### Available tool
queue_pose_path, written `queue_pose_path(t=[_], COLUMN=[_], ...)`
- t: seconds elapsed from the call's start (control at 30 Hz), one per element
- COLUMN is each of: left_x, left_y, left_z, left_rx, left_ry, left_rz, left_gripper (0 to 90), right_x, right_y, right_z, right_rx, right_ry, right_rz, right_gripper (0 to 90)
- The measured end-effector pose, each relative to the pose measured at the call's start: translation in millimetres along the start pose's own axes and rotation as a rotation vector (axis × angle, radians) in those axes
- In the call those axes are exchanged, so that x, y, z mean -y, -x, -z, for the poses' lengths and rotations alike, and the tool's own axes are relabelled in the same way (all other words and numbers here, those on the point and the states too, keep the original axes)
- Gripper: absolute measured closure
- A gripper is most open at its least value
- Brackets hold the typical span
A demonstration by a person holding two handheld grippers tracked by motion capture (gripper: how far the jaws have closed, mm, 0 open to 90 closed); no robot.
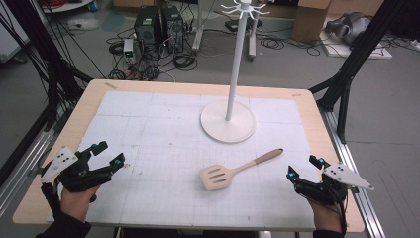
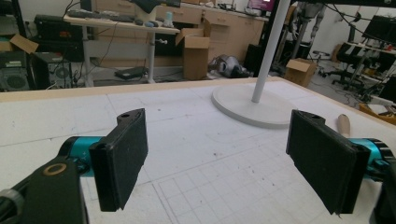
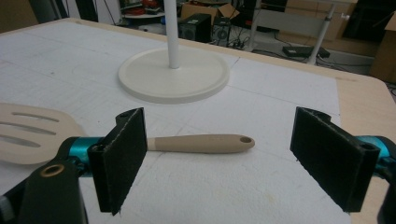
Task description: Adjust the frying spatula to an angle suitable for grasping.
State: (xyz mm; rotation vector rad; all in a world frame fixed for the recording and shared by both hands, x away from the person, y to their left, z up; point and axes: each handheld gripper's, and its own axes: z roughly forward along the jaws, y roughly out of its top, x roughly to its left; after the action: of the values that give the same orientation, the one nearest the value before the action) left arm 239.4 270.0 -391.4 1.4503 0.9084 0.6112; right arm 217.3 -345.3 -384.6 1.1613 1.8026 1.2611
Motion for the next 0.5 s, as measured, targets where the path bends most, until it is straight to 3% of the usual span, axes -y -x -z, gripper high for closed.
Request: queue_pose_path(t=[0.23,0.5], left_x=[2.3,2.5], left_y=[-0.9,-0.4], left_z=[-5.8,-3.9], left_rx=[-0.015,-0.020], left_ry=[-0.013,-0.014], left_rz=[0.005,0.002], left_gripper=[21.9,24.2], right_x=[3.2,5.3], right_y=[7.6,25.1], right_z=[-4.9,-14.6], right_rx=[0.016,0.052], right_ry=[-0.002,0.015], right_rz=[-0.029,-0.113], right_gripper=[18.6,36.6])
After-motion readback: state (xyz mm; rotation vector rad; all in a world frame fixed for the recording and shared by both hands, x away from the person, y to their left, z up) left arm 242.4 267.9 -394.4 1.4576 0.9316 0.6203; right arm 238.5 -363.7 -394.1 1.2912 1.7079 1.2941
